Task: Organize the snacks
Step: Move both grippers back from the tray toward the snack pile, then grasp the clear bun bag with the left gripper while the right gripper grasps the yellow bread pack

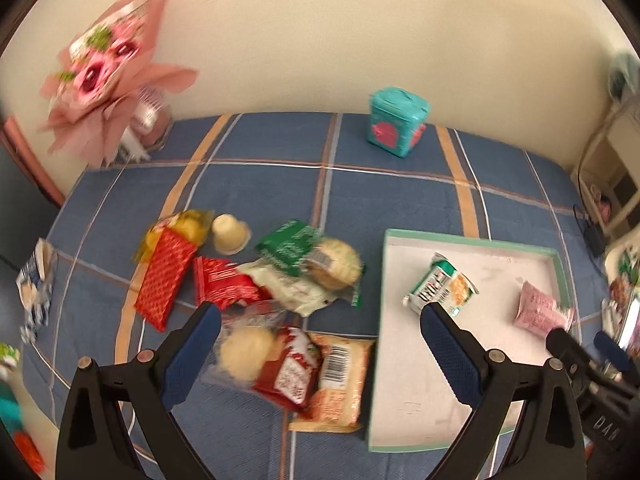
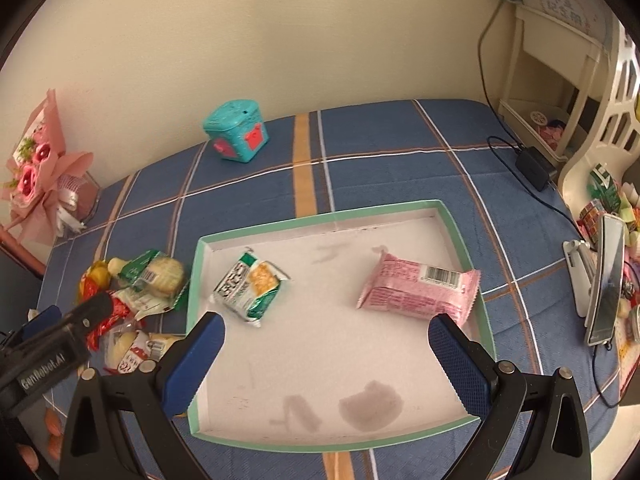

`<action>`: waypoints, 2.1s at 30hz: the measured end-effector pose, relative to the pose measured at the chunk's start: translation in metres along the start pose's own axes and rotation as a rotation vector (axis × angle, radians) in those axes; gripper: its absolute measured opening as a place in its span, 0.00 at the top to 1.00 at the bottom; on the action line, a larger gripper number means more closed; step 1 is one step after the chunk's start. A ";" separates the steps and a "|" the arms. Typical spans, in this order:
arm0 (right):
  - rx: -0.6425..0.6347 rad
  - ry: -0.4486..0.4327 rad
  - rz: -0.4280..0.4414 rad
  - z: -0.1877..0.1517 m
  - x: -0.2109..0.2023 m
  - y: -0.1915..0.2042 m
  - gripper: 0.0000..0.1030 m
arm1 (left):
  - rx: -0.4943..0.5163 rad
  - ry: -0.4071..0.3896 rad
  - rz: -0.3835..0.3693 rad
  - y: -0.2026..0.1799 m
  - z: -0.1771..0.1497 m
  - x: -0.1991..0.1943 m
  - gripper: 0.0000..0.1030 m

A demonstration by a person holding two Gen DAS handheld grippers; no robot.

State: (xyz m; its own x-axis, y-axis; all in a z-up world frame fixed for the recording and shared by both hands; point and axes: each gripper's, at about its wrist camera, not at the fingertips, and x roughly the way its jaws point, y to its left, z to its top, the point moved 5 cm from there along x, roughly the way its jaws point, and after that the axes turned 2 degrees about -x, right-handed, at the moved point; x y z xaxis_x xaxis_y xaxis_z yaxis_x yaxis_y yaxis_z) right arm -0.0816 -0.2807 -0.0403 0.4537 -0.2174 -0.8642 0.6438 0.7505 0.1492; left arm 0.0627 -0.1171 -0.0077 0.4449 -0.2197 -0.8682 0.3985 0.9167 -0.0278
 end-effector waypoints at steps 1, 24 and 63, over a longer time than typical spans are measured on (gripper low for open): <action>-0.007 0.006 0.015 -0.001 0.000 0.007 0.00 | -0.017 -0.001 -0.002 0.008 0.000 -0.001 0.03; -0.141 0.158 0.221 -0.046 0.061 0.149 0.14 | -0.317 0.150 -0.009 0.113 -0.031 0.045 0.03; -0.204 0.280 0.156 -0.065 0.106 0.174 0.62 | -0.338 0.322 -0.007 0.114 -0.058 0.114 0.33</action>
State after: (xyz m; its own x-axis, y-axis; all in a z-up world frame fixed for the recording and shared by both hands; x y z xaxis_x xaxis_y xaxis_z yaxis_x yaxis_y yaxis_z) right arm 0.0382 -0.1323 -0.1374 0.3325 0.0675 -0.9407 0.4313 0.8762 0.2153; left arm 0.1121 -0.0186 -0.1389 0.1505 -0.1604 -0.9755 0.0933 0.9847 -0.1475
